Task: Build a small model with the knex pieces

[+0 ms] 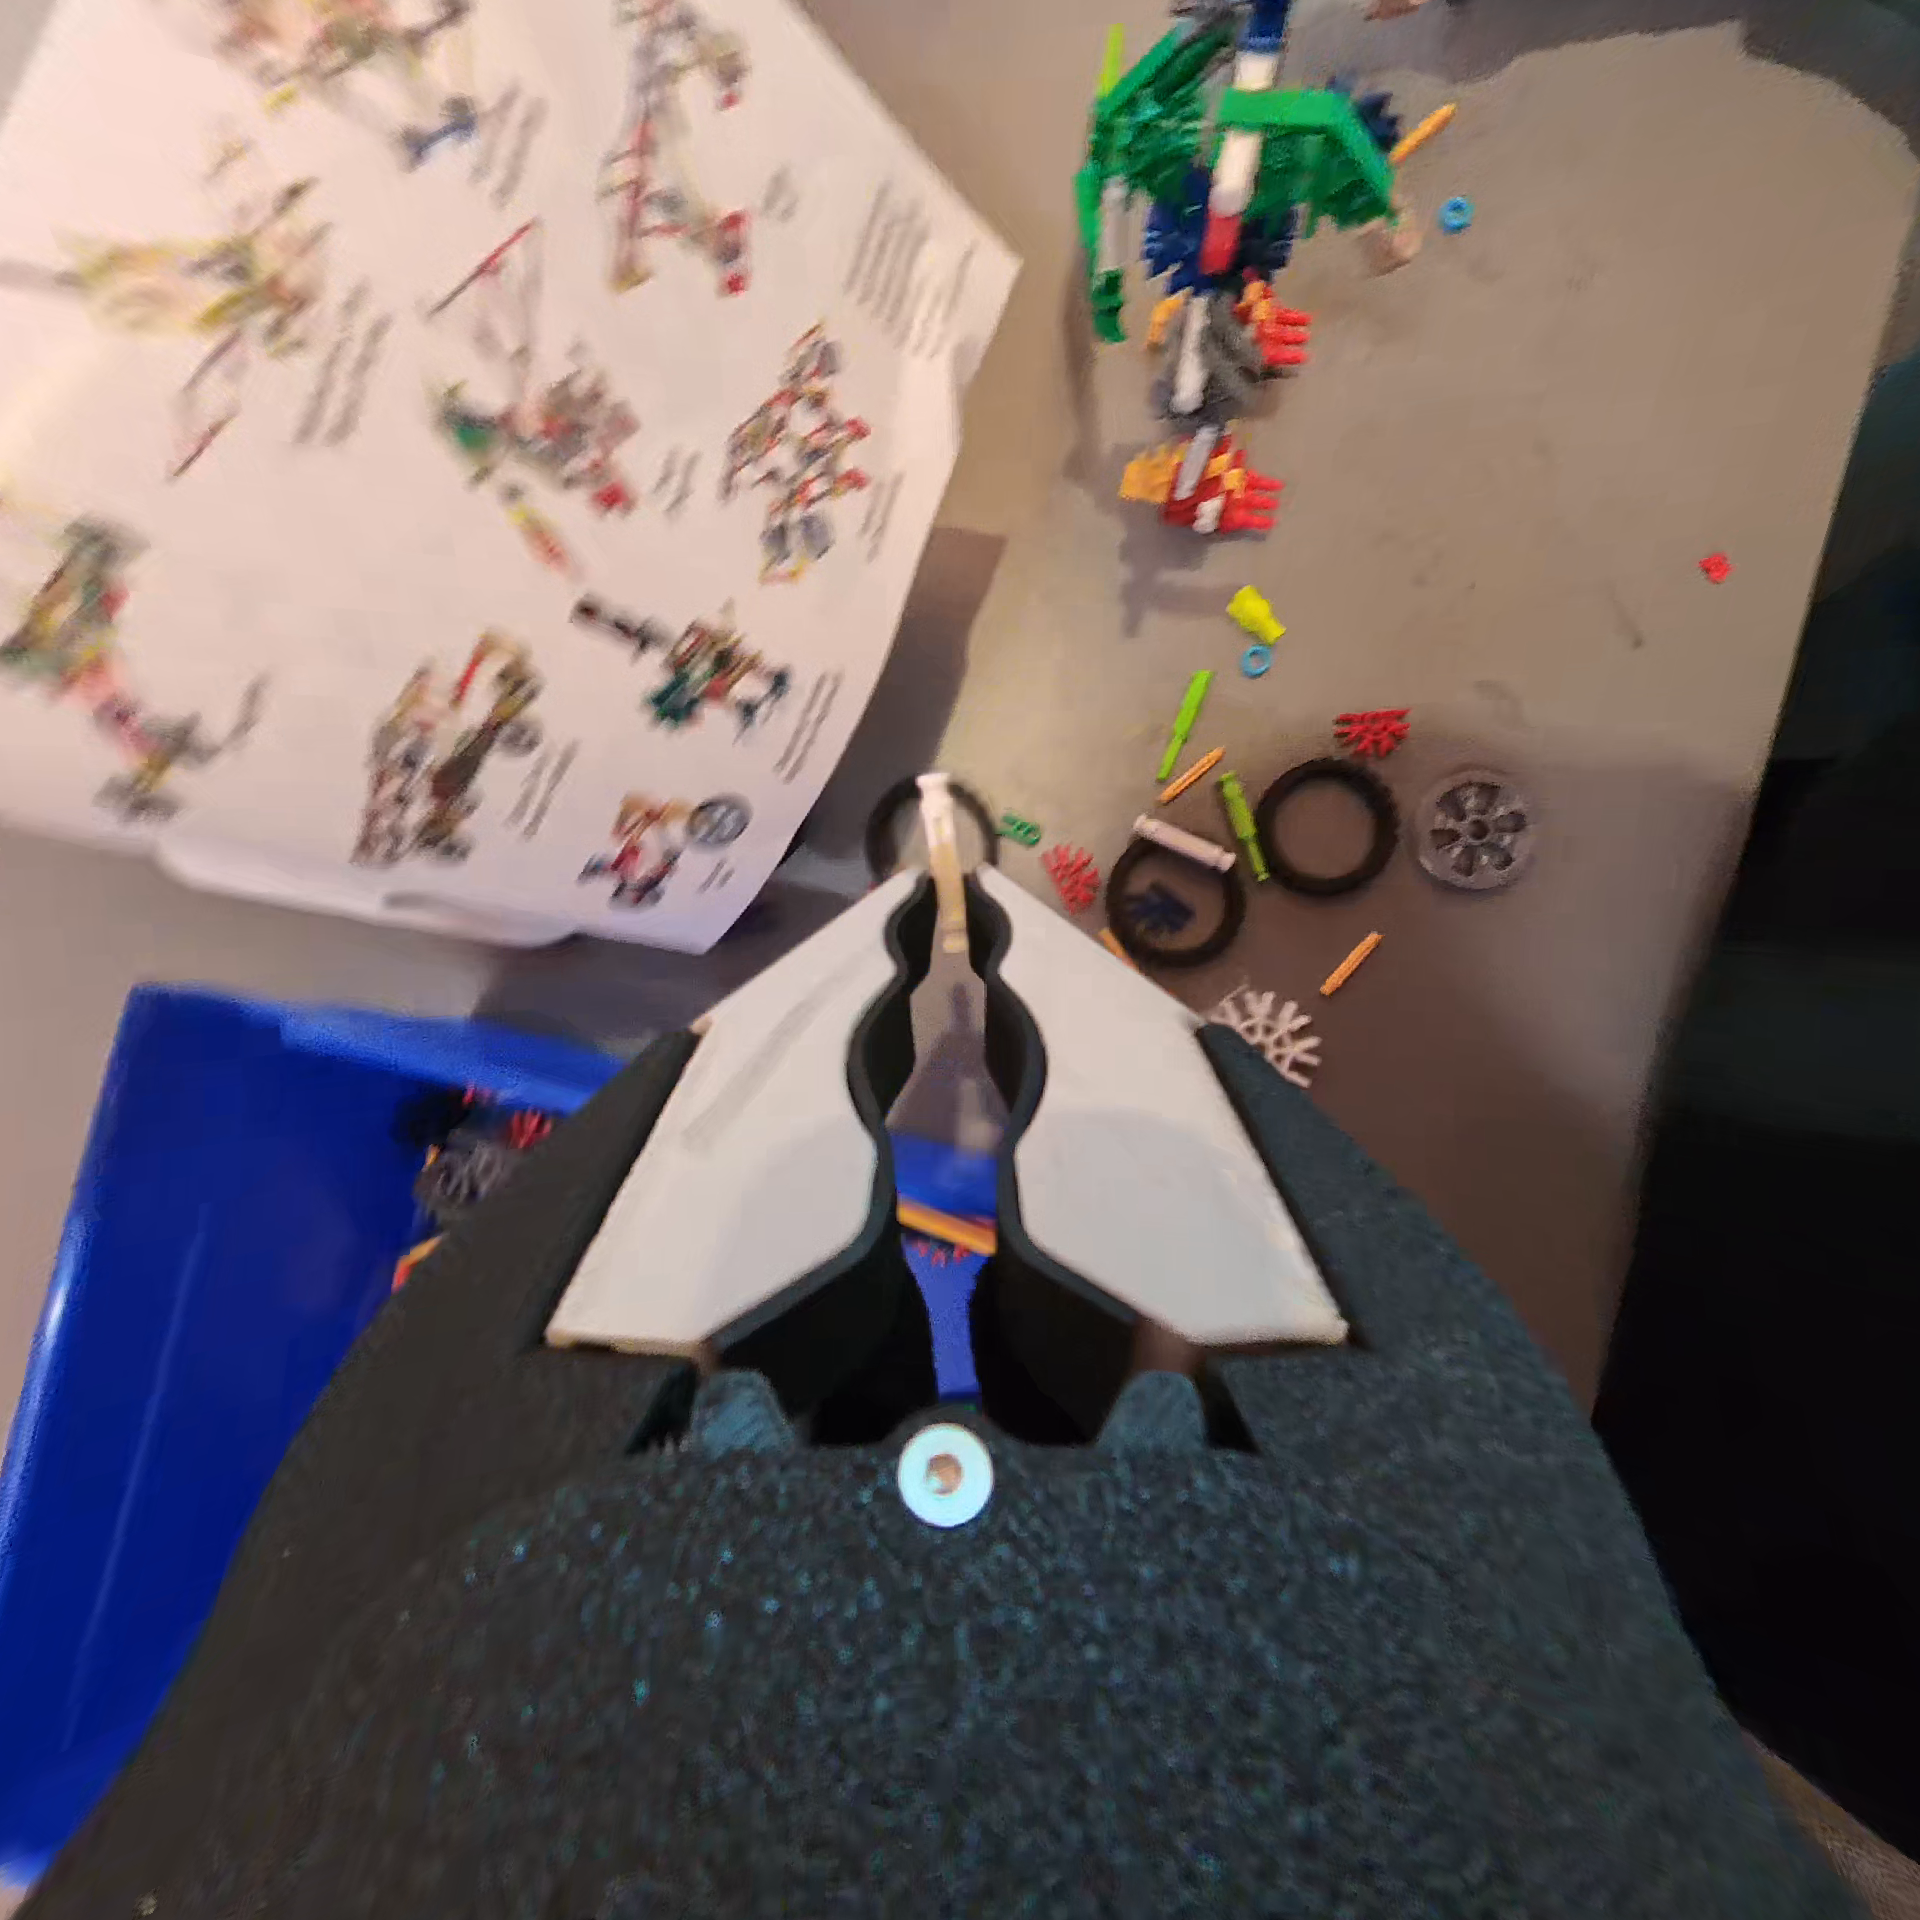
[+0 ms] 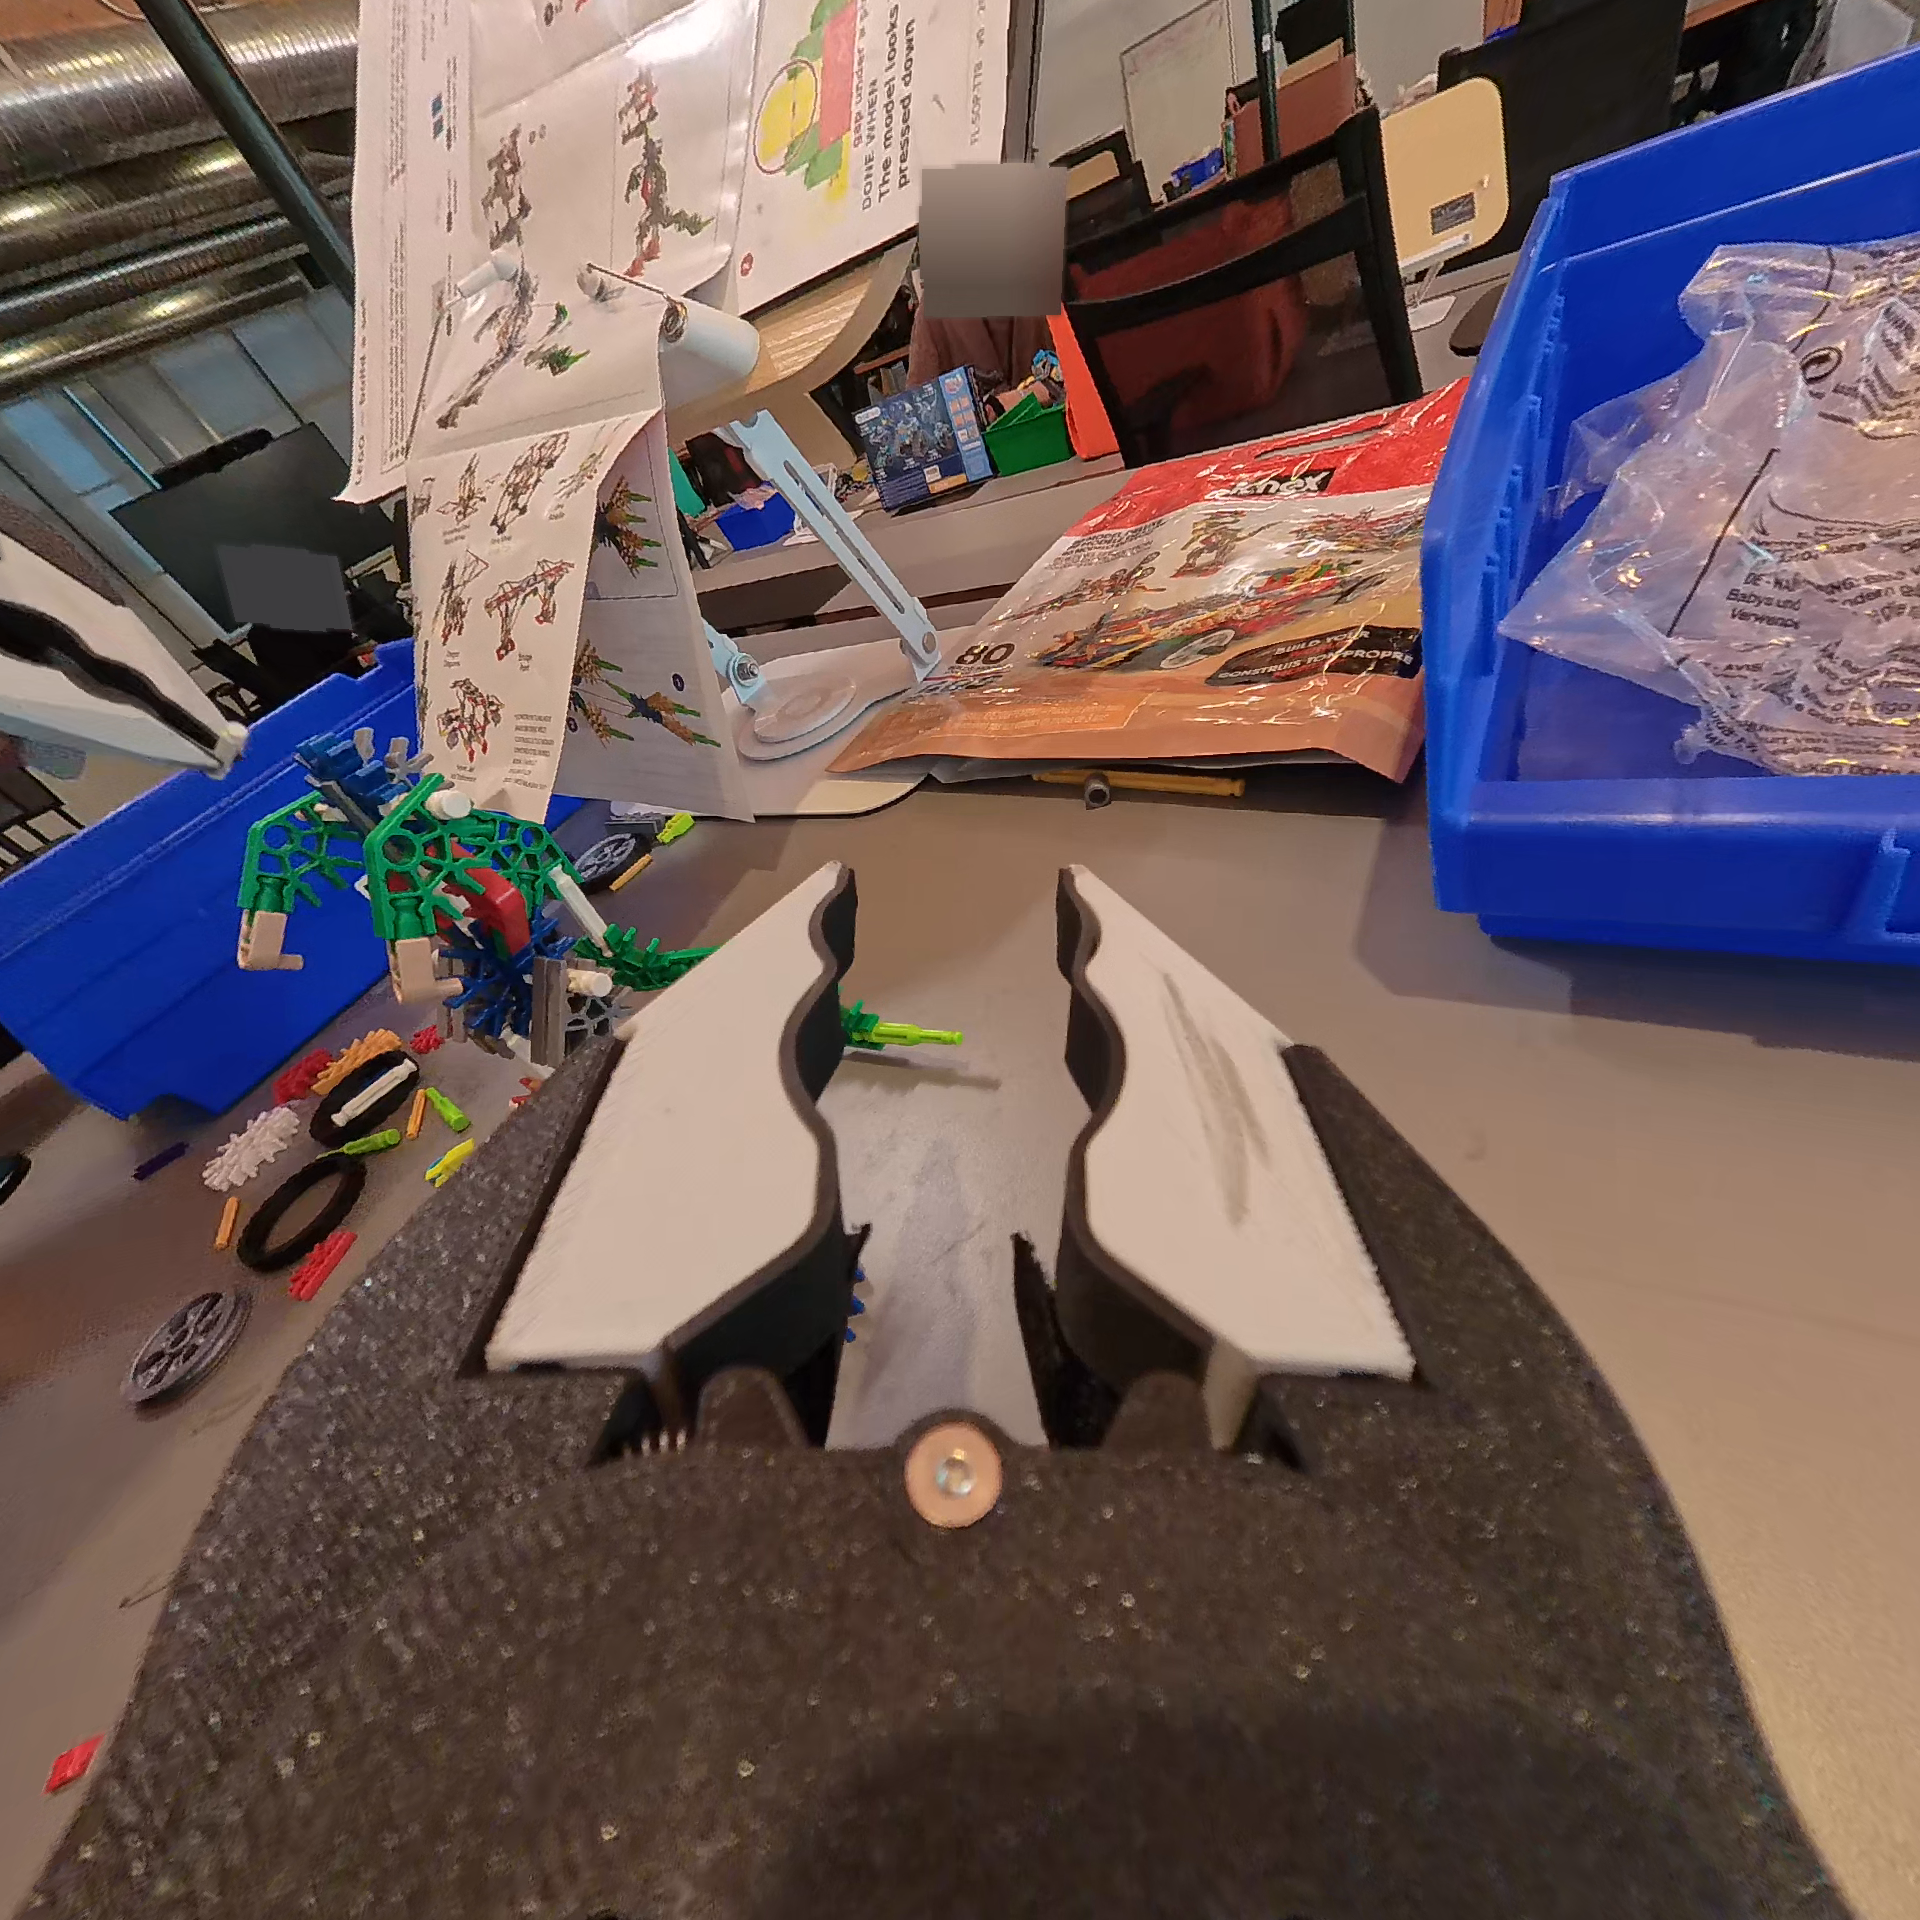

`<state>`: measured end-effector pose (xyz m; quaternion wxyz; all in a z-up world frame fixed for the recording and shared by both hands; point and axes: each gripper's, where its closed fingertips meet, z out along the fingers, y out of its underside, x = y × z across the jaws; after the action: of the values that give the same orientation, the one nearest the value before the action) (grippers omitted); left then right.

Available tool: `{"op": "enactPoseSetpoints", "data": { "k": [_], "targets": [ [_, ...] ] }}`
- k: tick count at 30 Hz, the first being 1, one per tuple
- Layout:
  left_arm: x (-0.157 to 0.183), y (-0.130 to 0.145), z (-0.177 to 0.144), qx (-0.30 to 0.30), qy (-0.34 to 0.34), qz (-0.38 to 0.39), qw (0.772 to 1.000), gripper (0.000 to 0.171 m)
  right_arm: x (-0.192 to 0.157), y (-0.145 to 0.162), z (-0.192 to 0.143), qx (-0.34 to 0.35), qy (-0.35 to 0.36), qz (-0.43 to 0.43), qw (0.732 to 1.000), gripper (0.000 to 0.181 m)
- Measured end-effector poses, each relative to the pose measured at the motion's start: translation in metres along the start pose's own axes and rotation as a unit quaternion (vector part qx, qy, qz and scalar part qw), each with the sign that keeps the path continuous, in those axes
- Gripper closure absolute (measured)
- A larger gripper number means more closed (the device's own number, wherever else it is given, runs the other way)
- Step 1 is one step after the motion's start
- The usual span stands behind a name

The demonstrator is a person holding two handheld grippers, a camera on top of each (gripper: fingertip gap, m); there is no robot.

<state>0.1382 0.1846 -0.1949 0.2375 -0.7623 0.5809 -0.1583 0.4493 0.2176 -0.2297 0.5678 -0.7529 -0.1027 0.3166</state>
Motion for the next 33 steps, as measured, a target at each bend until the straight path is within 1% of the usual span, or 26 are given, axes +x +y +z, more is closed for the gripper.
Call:
{"op": "enactPoseSetpoints", "data": {
  "k": [2,4,8,10,14,17,20,26,30,33],
  "targets": [
    [0.016,-0.007,0.018,-0.017,0.034,0.028,0.999,0.168,0.0,-0.001,-0.001,0.002,-0.001,0.0,1.0,0.143],
    [0.027,-0.012,0.034,-0.03,0.05,0.056,0.997,0.168,0.0,-0.001,-0.001,0.004,-0.002,0.001,1.0,0.143],
    [0.049,-0.013,0.061,-0.06,0.089,0.094,0.99,0.168,-0.001,-0.001,-0.001,0.006,-0.003,0.002,1.0,0.142],
    [0.061,-0.007,0.071,-0.084,0.111,0.109,0.984,0.168,-0.001,-0.002,-0.001,0.007,-0.004,0.002,1.0,0.142],
    [0.074,0.006,0.088,-0.119,0.132,0.131,0.975,0.168,-0.001,-0.002,-0.002,0.007,-0.005,0.002,1.0,0.142],
    [0.076,0.01,0.093,-0.132,0.13,0.146,0.972,0.168,-0.001,-0.002,-0.002,0.008,-0.005,0.002,1.0,0.142],
    [0.081,0.013,0.095,-0.14,0.145,0.145,0.969,0.168,-0.001,-0.002,-0.002,0.009,-0.005,0.002,1.0,0.142],
    [0.082,0.021,0.102,-0.167,0.138,0.173,0.961,0.167,-0.001,-0.002,-0.002,0.009,-0.005,0.002,1.0,0.142],
    [0.082,0.023,0.103,-0.175,0.139,0.172,0.959,0.16,-0.001,-0.002,-0.002,0.009,-0.005,0.002,1.0,0.142],
    [0.08,0.02,0.103,-0.169,0.136,0.17,0.961,0.157,-0.001,-0.002,-0.002,0.009,-0.005,0.002,1.0,0.142]
  ]
}}
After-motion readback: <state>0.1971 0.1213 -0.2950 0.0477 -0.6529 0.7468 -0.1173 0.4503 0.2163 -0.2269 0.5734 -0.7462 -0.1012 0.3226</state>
